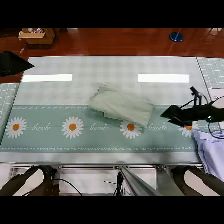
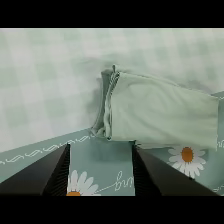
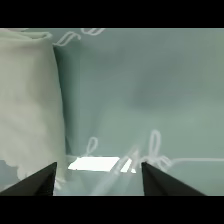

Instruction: Fold the shirts.

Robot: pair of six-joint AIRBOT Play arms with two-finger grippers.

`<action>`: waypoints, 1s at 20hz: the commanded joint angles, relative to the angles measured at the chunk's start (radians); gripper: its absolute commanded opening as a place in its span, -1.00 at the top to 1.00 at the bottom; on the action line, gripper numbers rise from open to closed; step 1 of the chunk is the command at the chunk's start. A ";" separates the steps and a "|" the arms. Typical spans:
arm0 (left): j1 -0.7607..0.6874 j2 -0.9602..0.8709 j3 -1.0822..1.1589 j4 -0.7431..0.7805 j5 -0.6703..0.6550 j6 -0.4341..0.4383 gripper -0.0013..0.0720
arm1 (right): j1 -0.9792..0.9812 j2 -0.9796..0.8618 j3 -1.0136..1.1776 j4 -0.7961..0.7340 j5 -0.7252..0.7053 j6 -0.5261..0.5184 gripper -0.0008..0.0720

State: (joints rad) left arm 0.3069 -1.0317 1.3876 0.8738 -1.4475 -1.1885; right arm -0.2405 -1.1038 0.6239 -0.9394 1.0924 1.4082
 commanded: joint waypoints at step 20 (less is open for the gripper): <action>0.000 -0.008 -0.002 0.021 -0.003 -0.021 -0.35 | -0.107 0.234 0.306 0.115 0.009 0.050 0.92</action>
State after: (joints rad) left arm 0.3065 -1.0351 1.3861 0.8951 -1.4517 -1.2102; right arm -0.1951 -0.9916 0.7876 -0.6373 0.9501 1.3369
